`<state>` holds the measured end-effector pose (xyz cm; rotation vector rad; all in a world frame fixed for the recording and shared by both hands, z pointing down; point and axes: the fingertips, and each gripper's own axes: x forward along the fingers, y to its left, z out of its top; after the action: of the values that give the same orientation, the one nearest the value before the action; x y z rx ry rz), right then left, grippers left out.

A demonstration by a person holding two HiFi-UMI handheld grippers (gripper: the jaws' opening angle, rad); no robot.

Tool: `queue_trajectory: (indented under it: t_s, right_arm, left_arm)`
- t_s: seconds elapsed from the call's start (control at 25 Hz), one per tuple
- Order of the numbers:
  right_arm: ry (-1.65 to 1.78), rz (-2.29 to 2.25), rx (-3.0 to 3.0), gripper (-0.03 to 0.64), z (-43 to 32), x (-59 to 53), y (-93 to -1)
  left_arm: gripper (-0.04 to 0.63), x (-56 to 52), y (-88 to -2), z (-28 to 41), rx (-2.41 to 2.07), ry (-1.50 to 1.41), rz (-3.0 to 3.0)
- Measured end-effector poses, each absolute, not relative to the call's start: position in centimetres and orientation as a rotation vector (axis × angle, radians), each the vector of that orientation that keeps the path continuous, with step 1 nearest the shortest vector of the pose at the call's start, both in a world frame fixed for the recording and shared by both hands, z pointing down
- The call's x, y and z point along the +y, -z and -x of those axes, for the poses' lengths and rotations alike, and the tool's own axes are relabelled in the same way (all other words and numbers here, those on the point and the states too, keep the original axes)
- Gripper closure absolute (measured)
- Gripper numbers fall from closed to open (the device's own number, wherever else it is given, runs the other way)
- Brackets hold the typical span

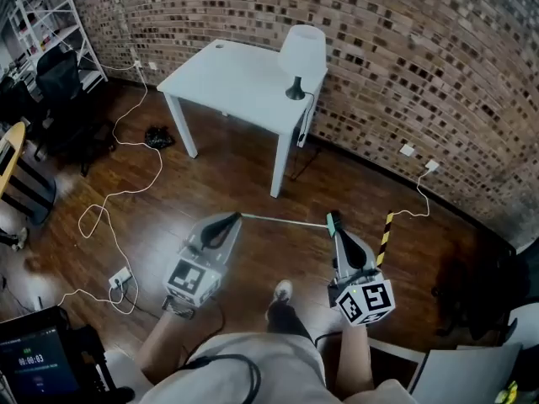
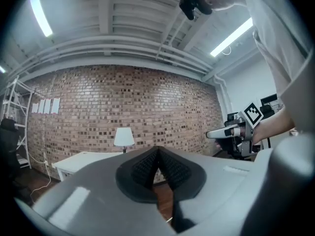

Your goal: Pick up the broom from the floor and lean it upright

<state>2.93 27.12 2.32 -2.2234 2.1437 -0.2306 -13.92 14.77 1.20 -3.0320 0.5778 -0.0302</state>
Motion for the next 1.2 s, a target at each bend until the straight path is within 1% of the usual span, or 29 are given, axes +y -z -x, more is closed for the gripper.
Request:
queue_trajectory:
  t_s: [0.2, 0.36, 0.88, 1.2]
  right_arm:
    - [0.144, 2.185, 2.211, 0.603, -10.6, 22.2, -0.1]
    - [0.137, 2.176, 2.22, 0.603, -14.2, 18.9, -0.1]
    - [0.228, 2.234, 2.224, 0.603, -18.9, 11.5, -3.5]
    - [0.361, 2.194, 2.449, 0.603, -19.4, 4.6, -12.8]
  left_arm:
    - [0.595, 11.0, 0.8, 7.3, 0.6, 0.003, 2.967]
    - [0.595, 7.8, 0.0, 5.0, 0.654, 0.05, 2.973]
    - [0.595, -1.0, -2.7, 0.7, 0.635, 0.145, 3.021]
    - [0.595, -6.6, -9.9, 1.9, 0.799, 0.208, 3.069]
